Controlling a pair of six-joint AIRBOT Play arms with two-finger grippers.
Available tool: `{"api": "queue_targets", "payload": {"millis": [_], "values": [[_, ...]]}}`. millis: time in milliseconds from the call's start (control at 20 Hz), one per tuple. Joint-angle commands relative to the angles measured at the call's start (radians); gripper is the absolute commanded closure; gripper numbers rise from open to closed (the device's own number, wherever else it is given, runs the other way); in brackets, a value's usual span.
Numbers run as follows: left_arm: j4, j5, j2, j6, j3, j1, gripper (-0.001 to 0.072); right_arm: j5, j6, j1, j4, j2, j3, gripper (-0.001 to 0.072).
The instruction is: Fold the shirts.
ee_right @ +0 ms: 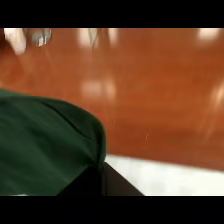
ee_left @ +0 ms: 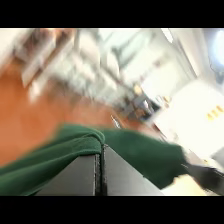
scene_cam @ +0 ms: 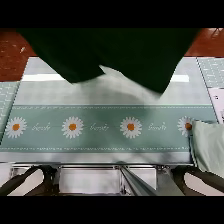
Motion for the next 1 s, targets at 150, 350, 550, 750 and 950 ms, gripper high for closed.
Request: {"api": "queue_targets", "payload": {"millis": [150, 350, 550, 750, 950], "values": [[0.049, -0.219, 0.185, -0.058, 0.278, 0.36, 0.0687, 0.059, 0.026, -0.002, -0.236, 0.336, 0.035, 0.0685], [0.42, -0.23, 0.35, -0.103, 0.279, 0.288, 0.0687, 0.197, 0.036, -0.002, -0.293, 0.458, 0.027, 0.0685], [0.957, -0.274, 0.463, -0.214, 0.278, -0.05, 0.0687, 0.303, 0.043, -0.002, -0.32, 0.5, 0.021, 0.0685], [1.362, -0.419, 0.485, -0.32, 0.22, -0.256, 0.0687, 0.337, 0.059, -0.002, -0.293, 0.523, -0.184, 0.0685], [1.395, -0.415, 0.444, -0.341, -0.066, -0.26, 0.0686, 0.256, 0.047, -0.002, -0.216, 0.478, -0.47, 0.0685]]}}
